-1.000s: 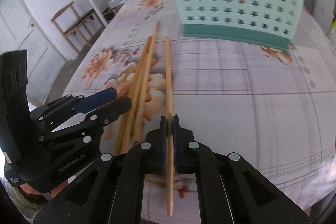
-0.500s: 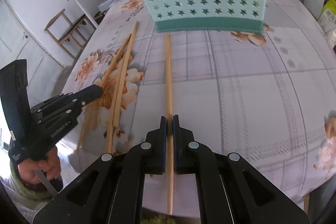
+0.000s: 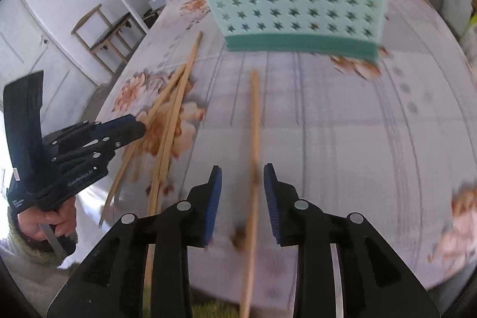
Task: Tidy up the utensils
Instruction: 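Regrip the chopstick with the right gripper while the left grasps another chopstick, then lift the chopstick with the left gripper and drop it into the green holder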
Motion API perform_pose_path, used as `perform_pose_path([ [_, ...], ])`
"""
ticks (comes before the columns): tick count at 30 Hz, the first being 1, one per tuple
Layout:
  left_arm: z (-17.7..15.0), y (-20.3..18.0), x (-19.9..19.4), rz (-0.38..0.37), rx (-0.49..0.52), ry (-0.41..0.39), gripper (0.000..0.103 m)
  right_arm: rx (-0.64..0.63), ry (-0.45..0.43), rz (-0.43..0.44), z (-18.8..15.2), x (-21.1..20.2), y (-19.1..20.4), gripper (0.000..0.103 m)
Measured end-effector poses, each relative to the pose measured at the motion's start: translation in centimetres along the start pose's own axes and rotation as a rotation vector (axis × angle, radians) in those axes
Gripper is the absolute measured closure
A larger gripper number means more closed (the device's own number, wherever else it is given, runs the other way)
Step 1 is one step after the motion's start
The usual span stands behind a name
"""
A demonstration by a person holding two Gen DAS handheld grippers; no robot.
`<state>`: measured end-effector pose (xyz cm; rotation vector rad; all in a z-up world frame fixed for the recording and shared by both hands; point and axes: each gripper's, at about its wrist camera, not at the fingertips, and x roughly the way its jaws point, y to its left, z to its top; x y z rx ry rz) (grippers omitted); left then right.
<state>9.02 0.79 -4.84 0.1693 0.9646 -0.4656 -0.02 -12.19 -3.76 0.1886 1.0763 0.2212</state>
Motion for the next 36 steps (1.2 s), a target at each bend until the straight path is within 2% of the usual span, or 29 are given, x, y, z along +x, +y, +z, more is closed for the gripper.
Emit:
perform_pose_path([
  [3,1.0,-0.1,1.5,0.032,0.015,0.006,0.078,-0.047,-0.031,-0.052,1.1,1.4,0.8,0.074],
  [13,2.9,-0.2,3.2,0.069,0.033,-0.023,0.078,-0.068,-0.072,-0.098,3.0,2.8,0.9,0.082],
  [20,3.6,-0.3,3.9,0.086,0.029,-0.03,0.095,-0.053,-0.084,-0.11,3.5,3.4,0.8,0.088],
  [23,3.8,-0.3,4.0,0.085,0.022,-0.031,0.096,-0.062,-0.087,-0.121,3.7,3.4,0.8,0.088],
  [26,3.9,-0.3,4.0,0.088,0.013,-0.035,0.097,-0.061,-0.093,-0.134,3.9,3.4,0.8,0.095],
  [28,3.8,-0.4,3.9,0.088,0.006,-0.037,0.097,-0.044,-0.094,-0.12,4.0,3.5,0.4,0.098],
  [36,4.1,0.6,3.4,0.089,-0.063,-0.042,0.097,0.026,-0.116,-0.006,3.9,2.2,-1.1,0.098],
])
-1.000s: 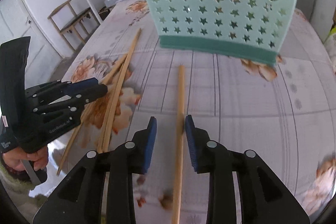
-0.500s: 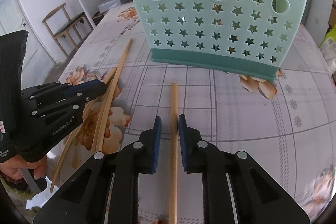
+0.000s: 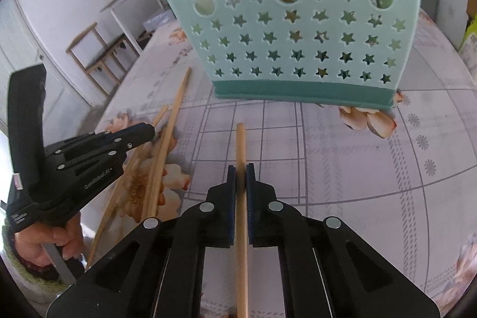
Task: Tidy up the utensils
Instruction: 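Lift the chopstick with the left gripper and drop it into the green holder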
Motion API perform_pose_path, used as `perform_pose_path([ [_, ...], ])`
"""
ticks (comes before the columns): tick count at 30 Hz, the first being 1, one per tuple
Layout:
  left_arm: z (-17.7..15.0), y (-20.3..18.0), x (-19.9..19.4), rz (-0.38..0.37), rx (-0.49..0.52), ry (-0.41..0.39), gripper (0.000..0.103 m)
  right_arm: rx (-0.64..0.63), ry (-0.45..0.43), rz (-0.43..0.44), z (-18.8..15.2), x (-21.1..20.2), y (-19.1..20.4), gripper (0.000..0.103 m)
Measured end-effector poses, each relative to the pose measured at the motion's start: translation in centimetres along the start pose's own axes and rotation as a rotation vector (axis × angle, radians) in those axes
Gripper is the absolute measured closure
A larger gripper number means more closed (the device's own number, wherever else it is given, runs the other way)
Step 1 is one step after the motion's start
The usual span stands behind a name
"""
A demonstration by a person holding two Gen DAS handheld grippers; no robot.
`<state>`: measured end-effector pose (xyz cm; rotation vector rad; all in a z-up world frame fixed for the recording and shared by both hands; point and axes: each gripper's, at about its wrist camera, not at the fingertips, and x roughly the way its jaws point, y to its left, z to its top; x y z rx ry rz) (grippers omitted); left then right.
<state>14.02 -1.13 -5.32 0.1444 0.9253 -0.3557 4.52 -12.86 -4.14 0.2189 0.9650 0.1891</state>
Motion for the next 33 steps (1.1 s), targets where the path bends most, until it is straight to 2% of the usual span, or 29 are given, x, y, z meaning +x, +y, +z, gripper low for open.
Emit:
perform_pose_path([
  [7,0.3,1.0,-4.4,-0.031,-0.047,-0.088,0.097,0.039,-0.089,0.101,-0.1,-3.4,-1.1,0.098],
  [13,0.6,1.2,-9.7,-0.106,-0.061,-0.201,0.097,0.079,-0.139,0.161,-0.7,-5.8,-2.1,0.098],
  [24,2.5,0.1,-17.4,-0.233,-0.053,-0.382,0.097,0.107,-0.166,0.176,-1.9,-7.2,-2.2,0.098],
  [33,7.3,-2.3,-21.1,-0.363,-0.018,-0.516,0.097,0.117,-0.181,0.18,-2.2,-7.8,-2.5,0.098],
])
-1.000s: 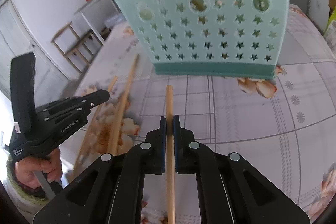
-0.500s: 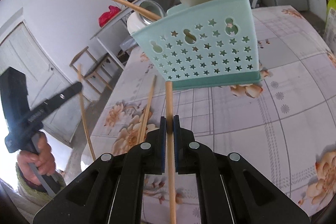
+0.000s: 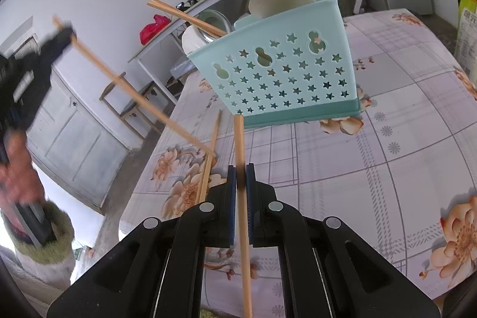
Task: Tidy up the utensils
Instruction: 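Lift the chopstick with the left gripper and drop it into the green holder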
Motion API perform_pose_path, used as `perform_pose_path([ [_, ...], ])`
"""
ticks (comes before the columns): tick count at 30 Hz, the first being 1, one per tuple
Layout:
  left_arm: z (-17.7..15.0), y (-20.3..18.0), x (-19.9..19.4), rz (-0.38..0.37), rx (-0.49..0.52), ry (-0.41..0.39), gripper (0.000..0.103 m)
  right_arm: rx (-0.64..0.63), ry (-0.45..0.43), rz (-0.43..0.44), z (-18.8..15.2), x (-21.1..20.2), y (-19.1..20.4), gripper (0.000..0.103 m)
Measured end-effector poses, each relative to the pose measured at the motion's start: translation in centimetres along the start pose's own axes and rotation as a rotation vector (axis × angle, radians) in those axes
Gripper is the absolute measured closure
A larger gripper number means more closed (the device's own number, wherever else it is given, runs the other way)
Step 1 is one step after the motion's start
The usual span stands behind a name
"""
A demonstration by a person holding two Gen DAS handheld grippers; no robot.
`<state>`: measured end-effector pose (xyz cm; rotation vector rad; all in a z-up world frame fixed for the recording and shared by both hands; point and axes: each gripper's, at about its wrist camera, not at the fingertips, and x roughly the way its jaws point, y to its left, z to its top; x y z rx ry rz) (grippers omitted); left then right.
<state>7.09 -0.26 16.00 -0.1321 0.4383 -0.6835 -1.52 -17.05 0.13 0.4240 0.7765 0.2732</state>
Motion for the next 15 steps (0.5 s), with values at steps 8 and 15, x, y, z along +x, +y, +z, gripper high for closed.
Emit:
perform_pose_path([
  [8,5.5,-4.0,0.8,-0.052,0.069,-0.144,0.097,0.01,0.003,0.009,-0.1,-0.1,-0.4,0.098],
  [15,9.1,-5.2,2.1,-0.01,0.117,-0.252,0.097,0.025,0.001,0.021,0.0,-0.2,-1.0,0.098],
])
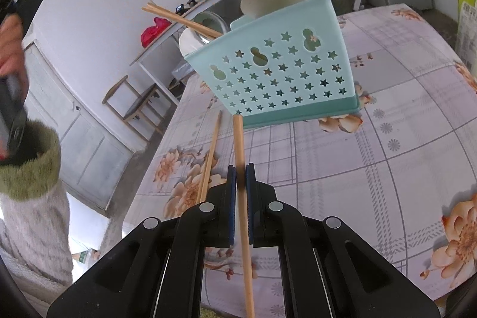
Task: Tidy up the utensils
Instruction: 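Lift the chopstick with the left gripper and drop it into the green holder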
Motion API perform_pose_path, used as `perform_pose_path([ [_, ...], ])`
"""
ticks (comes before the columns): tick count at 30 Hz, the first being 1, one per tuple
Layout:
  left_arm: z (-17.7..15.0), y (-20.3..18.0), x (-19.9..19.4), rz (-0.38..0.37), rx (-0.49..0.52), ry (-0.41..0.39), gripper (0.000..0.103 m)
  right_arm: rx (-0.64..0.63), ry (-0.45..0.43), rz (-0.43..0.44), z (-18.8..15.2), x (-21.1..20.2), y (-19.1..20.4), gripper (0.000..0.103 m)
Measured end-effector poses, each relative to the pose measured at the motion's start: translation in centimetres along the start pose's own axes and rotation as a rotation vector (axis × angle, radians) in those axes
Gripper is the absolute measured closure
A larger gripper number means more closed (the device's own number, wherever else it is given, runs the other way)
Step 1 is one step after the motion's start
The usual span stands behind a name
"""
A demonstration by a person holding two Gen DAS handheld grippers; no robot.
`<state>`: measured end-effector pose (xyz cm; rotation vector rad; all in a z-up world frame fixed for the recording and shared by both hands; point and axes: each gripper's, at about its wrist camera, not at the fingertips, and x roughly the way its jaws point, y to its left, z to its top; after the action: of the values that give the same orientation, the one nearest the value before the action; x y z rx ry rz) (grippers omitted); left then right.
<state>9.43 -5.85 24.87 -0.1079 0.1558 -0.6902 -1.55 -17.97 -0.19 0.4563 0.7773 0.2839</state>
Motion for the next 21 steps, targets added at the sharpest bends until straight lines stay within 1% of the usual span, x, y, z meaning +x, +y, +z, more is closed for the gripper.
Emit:
perform_pose_path([
  [3,-0.3,0.5,2.1,0.029,-0.008,0.009,0.097,0.01,0.004,0.006,0.0,0.1,-0.3,0.098],
  [6,-2.0,1.0,4.4,0.081,0.006,0.034,0.097,0.015,0.005,0.009,0.0,0.1,-0.5,0.098],
  [11,-6.8,2.2,7.9,0.154,0.033,0.103,0.097,0.027,0.008,0.006,0.1,0.0,-1.1,0.098],
  [14,-9.2,3.0,8.9,0.16,0.015,0.165,0.097,0.03,0.01,-0.002,0.0,0.0,-1.3,0.098],
  [15,-9.6,3.0,8.9,0.158,0.012,0.17,0.096,0.029,0.01,-0.006,0.0,-0.1,-1.4,0.098],
  [17,-10.2,3.1,8.4,0.156,0.013,0.169,0.087,0.03,0.011,-0.012,0.0,0.0,-1.5,0.098],
  [18,-10.3,3.1,8.0,0.155,0.017,0.16,0.085,0.031,0.012,-0.014,0.0,0.0,-1.6,0.098],
  [20,-10.3,2.9,7.1,0.156,0.029,0.142,0.076,0.035,0.017,-0.013,0.0,0.1,-1.7,0.098],
  [21,-10.2,2.9,6.8,0.157,0.034,0.136,0.074,0.034,0.017,-0.015,0.0,0.2,-1.6,0.098],
])
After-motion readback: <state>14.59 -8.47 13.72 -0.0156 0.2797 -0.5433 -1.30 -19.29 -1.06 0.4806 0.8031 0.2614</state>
